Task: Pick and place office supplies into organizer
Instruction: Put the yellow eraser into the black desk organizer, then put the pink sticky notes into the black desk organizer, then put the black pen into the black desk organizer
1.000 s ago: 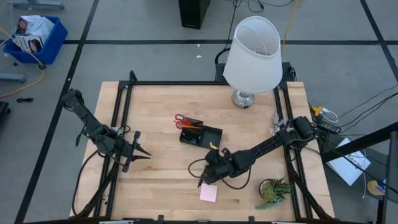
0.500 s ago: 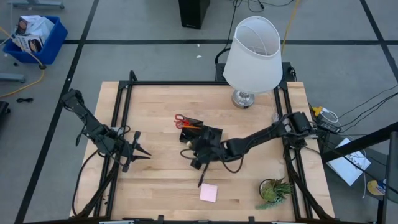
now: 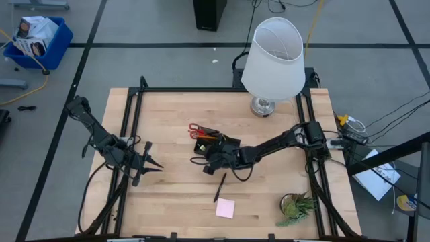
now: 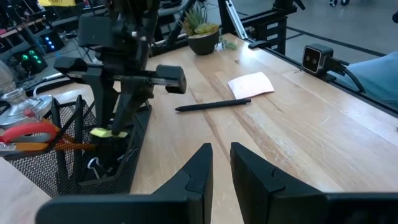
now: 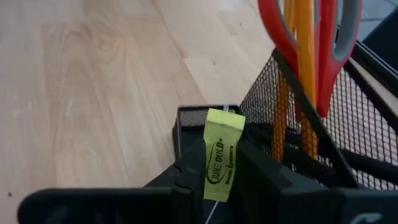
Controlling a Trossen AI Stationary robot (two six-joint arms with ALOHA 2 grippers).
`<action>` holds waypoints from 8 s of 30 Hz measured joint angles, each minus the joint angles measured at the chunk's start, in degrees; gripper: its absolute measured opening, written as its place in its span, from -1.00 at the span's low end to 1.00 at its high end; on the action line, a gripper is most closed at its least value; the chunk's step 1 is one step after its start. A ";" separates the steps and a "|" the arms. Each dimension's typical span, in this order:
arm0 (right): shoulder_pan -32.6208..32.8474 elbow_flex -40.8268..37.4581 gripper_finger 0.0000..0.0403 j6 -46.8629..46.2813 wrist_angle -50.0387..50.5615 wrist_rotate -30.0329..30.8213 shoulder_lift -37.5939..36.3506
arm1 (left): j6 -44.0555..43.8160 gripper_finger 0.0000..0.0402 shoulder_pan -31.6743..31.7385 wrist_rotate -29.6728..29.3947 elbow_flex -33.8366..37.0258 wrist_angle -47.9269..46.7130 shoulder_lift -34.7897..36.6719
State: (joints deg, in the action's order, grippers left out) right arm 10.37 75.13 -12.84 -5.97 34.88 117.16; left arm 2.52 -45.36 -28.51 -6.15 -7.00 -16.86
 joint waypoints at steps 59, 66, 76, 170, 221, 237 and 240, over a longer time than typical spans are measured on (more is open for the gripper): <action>40.44 8.21 -0.16 -5.15 23.59 13.50 4.44 | 0.00 -0.69 0.01 0.00 0.00 0.87 0.00; 40.29 9.08 -0.16 -7.33 26.15 9.39 5.88 | 0.00 -0.69 0.00 0.00 0.00 0.85 0.01; 37.27 9.09 -0.16 -8.66 25.31 4.26 8.17 | 0.01 -0.69 0.02 -0.02 0.00 0.83 0.00; 28.37 18.89 -0.99 3.67 45.21 17.84 12.92 | 0.00 -0.69 0.02 -0.02 0.00 1.15 0.02; 8.00 13.86 -0.87 -1.31 56.52 8.23 4.26 | 0.00 -0.69 0.01 -0.01 0.00 1.16 0.01; 8.15 13.56 0.00 -2.34 51.05 8.42 3.92 | 0.02 -0.69 0.02 0.00 0.00 1.17 0.00; 8.69 13.58 0.01 -2.56 49.34 8.29 3.10 | 0.01 -0.69 0.02 -0.01 0.00 1.17 0.01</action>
State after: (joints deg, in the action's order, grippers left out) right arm 19.06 88.71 -15.40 43.37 43.17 120.26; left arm 2.54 -45.34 -28.53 -6.15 -5.82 -16.86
